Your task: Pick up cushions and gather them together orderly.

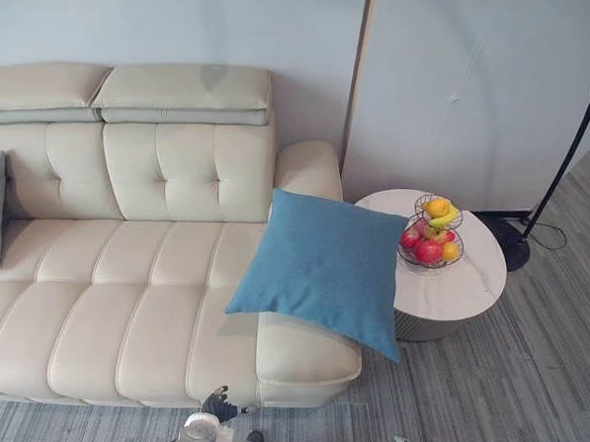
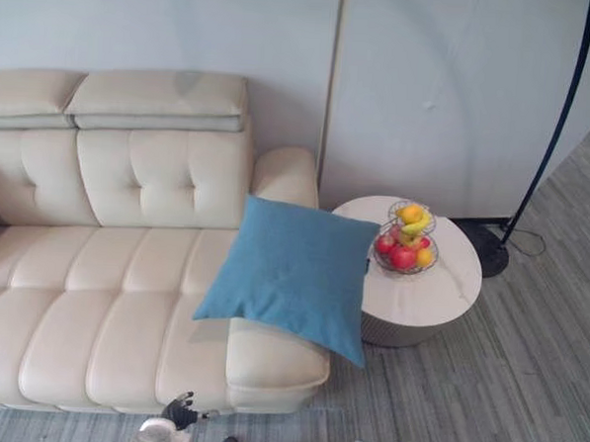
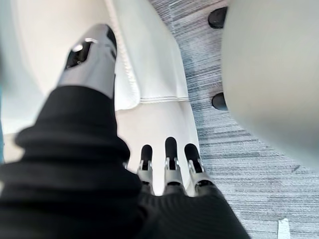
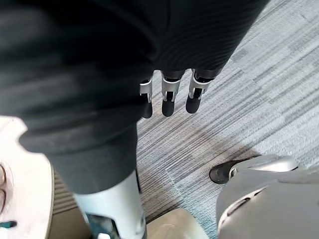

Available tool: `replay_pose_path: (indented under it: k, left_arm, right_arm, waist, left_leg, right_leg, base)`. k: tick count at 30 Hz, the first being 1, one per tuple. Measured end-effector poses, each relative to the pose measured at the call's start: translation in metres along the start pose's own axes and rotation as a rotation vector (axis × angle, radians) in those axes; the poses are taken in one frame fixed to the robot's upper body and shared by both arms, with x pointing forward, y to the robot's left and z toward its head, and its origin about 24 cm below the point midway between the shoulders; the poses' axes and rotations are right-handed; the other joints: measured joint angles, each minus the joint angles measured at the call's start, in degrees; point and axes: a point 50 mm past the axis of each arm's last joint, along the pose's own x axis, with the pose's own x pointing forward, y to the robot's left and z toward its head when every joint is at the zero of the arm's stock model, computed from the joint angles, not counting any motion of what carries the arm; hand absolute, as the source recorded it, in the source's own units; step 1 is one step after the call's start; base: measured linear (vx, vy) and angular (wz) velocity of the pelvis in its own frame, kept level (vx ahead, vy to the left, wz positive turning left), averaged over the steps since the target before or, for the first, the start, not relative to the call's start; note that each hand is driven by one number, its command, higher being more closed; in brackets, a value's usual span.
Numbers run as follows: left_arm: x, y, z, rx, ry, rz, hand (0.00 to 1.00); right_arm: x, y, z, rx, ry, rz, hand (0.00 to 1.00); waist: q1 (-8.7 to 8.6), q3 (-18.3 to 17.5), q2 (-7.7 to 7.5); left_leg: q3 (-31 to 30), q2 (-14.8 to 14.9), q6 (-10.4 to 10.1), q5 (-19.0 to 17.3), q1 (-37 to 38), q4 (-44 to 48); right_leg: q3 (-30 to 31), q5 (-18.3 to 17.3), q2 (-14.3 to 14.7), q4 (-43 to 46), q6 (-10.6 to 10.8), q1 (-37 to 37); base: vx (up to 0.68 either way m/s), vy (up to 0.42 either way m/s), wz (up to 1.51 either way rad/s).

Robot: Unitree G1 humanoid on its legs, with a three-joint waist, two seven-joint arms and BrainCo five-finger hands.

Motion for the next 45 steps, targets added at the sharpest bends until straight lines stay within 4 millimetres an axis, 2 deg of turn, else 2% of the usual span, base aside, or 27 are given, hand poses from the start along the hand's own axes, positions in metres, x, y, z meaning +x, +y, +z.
replay_pose_path:
  k: [3, 4, 5, 8, 9, 10, 14, 19, 23, 24, 26, 30, 32, 34, 37, 38, 42, 45]
  left_arm:
    - [0.001, 0.016, 0.014, -0.031, -0.057, 0.049, 0.0]
    - [0.0, 0.034, 0.028, -0.049, -0.123, 0.102, 0.0]
    - [-0.001, 0.04, 0.034, -0.055, -0.148, 0.121, 0.0]
    - [-0.008, 0.073, 0.06, -0.114, -0.273, 0.224, 0.0]
    - [-0.01, 0.079, 0.065, -0.137, -0.301, 0.24, 0.0]
    - [-0.013, 0.085, 0.072, -0.154, -0.337, 0.257, 0.0]
    - [-0.019, 0.086, 0.092, -0.198, -0.427, 0.263, 0.0]
    - [-0.027, 0.087, 0.127, -0.266, -0.553, 0.263, 0.0]
    - [-0.029, 0.073, 0.154, -0.269, -0.62, 0.231, 0.0]
    - [-0.03, 0.061, 0.168, -0.246, -0.653, 0.2, 0.0]
    - [-0.032, 0.053, 0.179, -0.242, -0.678, 0.174, 0.0]
    - [-0.037, 0.022, 0.203, -0.191, -0.74, 0.081, 0.0]
    - [-0.044, 0.002, 0.22, -0.17, -0.782, 0.032, 0.0]
    - [-0.05, -0.014, 0.234, -0.162, -0.819, 0.001, 0.0]
    - [-0.059, -0.023, 0.253, -0.152, -0.872, -0.004, 0.0]
    - [-0.062, -0.025, 0.258, -0.148, -0.89, -0.005, 1.0]
    - [-0.079, -0.033, 0.277, -0.151, -0.972, -0.024, 1.0]
    - [-0.087, -0.032, 0.286, -0.182, -1.009, -0.025, 1.0]
  right_arm:
    - [0.002, -0.014, 0.019, 0.026, -0.062, -0.037, 0.0]
    - [0.003, -0.026, 0.038, 0.048, -0.127, -0.06, 0.0]
    - [0.003, -0.031, 0.046, 0.053, -0.155, -0.07, 0.0]
    - [-0.002, -0.051, 0.092, 0.05, -0.32, -0.111, 0.0]
    - [-0.004, -0.054, 0.102, 0.05, -0.357, -0.115, 0.0]
    - [-0.007, -0.054, 0.119, 0.049, -0.415, -0.112, 0.0]
    - [-0.013, -0.035, 0.157, 0.077, -0.529, -0.056, 0.0]
    - [-0.019, -0.002, 0.184, 0.092, -0.596, 0.049, 0.0]
    - [-0.025, 0.025, 0.2, 0.071, -0.635, 0.131, 0.0]
    - [-0.029, 0.04, 0.207, 0.049, -0.656, 0.17, 0.0]
    - [-0.032, 0.051, 0.212, 0.039, -0.667, 0.2, 0.0]
    - [-0.041, 0.085, 0.215, 0.009, -0.681, 0.288, 0.0]
    - [-0.049, 0.107, 0.219, 0.012, -0.695, 0.345, 0.0]
    - [-0.063, 0.122, 0.227, 0.034, -0.742, 0.397, 0.0]
    - [-0.079, 0.135, 0.236, 0.062, -0.798, 0.447, 0.0]
    - [-0.083, 0.139, 0.238, 0.072, -0.814, 0.46, 1.0]
    - [-0.101, 0.149, 0.247, 0.089, -0.882, 0.506, 1.0]
    - [-0.106, 0.147, 0.251, 0.108, -0.91, 0.497, 1.0]
  waist:
    - [-0.05, -0.1, 0.05]
    - [-0.07, -0.2, 0.15]
    - [-0.07, -0.4, 0.18]
    - [-0.4, -1.0, 0.41]
    - [-0.51, -1.1, 0.41]
    - [-0.8, -1.4, 0.48]
    - [-1.48, -1.4, 0.44]
    - [-1.59, -1.4, 0.49]
    - [-1.64, -0.5, 1.2]
    - [-1.65, 0.4, 1.72]
    - [-1.66, 1.1, 2.06]
    - [-1.72, 3.1, 2.51]
    - [-1.38, 5.4, 2.65]
    - [-0.85, 6.0, 2.87]
    - [0.17, 6.5, 2.92]
    - [0.35, 6.5, 2.9]
    - [0.96, 6.6, 2.79]
    - [1.04, 6.9, 2.59]
  left_leg:
    - [-0.1, -0.2, 0.2, 0.3, 0.1, -1.1]
    - [-0.1, -0.4, 0.4, 0.5, 0.1, -1.7]
    - [-0.1, -0.4, 0.4, 0.5, 0.0, -1.8]
    - [-0.1, -0.5, 0.4, 0.7, -0.1, -2.7]
    - [-0.1, -0.6, 0.5, 0.7, -0.1, -2.8]
    - [-0.1, -0.6, 0.5, 0.6, -0.1, -3.0]
    - [0.3, -0.6, 0.5, 0.6, -0.1, -3.3]
    - [0.4, -0.6, 0.5, 0.6, -1.4, -3.4]
    - [0.4, -0.6, 0.5, 0.6, -4.4, -2.9]
    - [0.4, -0.6, 0.5, 0.7, -6.3, -2.4]
    - [0.4, -0.7, 0.6, 0.8, -7.4, -2.4]
    - [0.5, -1.1, 1.1, 1.7, -11.2, -1.7]
    - [0.8, -1.2, 1.2, 1.8, -12.9, -0.2]
    - [2.0, -1.2, 1.1, 1.8, -16.0, 1.7]
    - [3.2, -1.2, 1.1, 1.8, -19.0, 3.6]
    - [3.8, -1.1, 1.0, 1.9, -19.4, 3.6]
    - [5.6, -0.7, 0.6, 2.2, -22.1, 4.1]
    - [12.1, 1.1, 0.6, 1.1, -22.3, 4.6]
  right_leg:
    - [-0.1, 0.0, -0.2, -0.2, 0.1, -0.2]
    - [-0.1, -0.1, -0.3, -0.4, 0.2, -0.4]
    - [0.0, -0.1, -0.3, -0.4, 0.2, -0.6]
    - [0.1, 0.2, -0.3, -1.0, -0.1, -0.9]
    - [0.1, 0.2, -0.3, -1.0, -0.1, -0.8]
    - [0.0, 0.3, -0.3, -1.3, -0.2, -0.9]
    - [0.2, 0.5, -0.2, -2.3, -0.4, -0.9]
    - [0.2, 0.8, -0.1, -3.9, -0.9, -1.3]
    - [0.2, 1.7, -0.1, -4.2, -0.9, -3.9]
    - [0.2, 2.6, -0.1, -4.5, -0.8, -5.4]
    - [0.2, 3.1, -0.1, -5.1, -0.7, -6.2]
    - [0.2, 4.5, -0.5, -5.8, -0.6, -9.3]
    - [0.5, 4.6, -1.1, -4.5, -0.6, -10.9]
    - [1.0, 4.6, -1.4, -2.0, -0.7, -14.5]
    - [1.6, 4.4, -1.7, 1.0, -0.8, -18.2]
    - [1.6, 4.1, -1.8, 1.6, -1.0, -18.9]
    - [1.6, 3.4, -2.1, 4.3, -1.4, -22.6]
    - [1.4, 3.2, -2.4, 5.9, -1.4, -23.2]
  base:
    - [-0.01, 0.02, 0.05]
    - [0.0, 0.0, 0.0]
    - [0.04, 0.013, -0.02]
    - [0.07, 0.005, 0.0]
    - [0.15, 0.0, 0.0]
    - [0.14, -0.001, 0.01]
    - [0.13, -0.006, -0.03]
    - [0.06, -0.004, 0.01]
    - [-0.01, 0.009, 0.01]
    - [-0.05, 0.033, 0.01]
    - [-0.04, 0.03, 0.0]
    - [-0.06, 0.024, 0.01]
    - [-0.06, 0.01, -0.01]
    - [-0.11, 0.023, -0.09]
    - [-0.1, 0.003, -0.1]
    - [-0.08, -0.014, -0.05]
    - [-0.12, -0.03, 0.01]
    - [-0.1, -0.033, 0.05]
